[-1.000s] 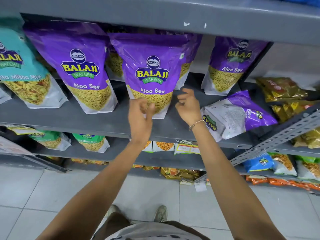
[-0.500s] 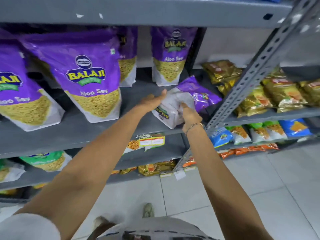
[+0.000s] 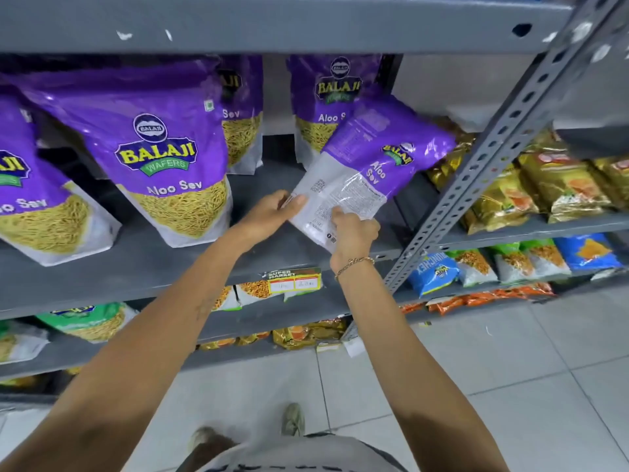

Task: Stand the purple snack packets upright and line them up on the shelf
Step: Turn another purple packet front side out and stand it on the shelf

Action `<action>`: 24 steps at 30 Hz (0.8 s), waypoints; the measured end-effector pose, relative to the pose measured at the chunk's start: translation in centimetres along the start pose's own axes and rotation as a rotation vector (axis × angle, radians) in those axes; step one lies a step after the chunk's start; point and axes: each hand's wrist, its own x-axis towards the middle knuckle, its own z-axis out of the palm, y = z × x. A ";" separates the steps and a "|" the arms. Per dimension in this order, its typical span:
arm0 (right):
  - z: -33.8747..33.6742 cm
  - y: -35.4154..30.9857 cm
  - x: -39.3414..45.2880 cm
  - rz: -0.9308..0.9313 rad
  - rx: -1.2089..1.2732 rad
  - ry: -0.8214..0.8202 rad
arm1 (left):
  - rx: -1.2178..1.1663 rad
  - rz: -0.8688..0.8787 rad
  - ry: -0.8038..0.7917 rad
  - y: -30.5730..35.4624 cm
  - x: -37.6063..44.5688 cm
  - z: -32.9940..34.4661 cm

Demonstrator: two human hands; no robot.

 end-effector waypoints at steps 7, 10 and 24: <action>-0.6 -0.4 1.6 -0.487 -0.056 -0.449 | -0.125 0.089 0.095 -1.3 0.5 -0.7; -0.1 -1.6 4.8 -0.609 -0.264 -0.601 | -0.165 0.066 0.287 -1.7 1.0 -0.2; 2.7 -0.4 11.6 -0.509 -0.541 -0.812 | 0.019 0.093 0.666 -2.6 0.6 3.2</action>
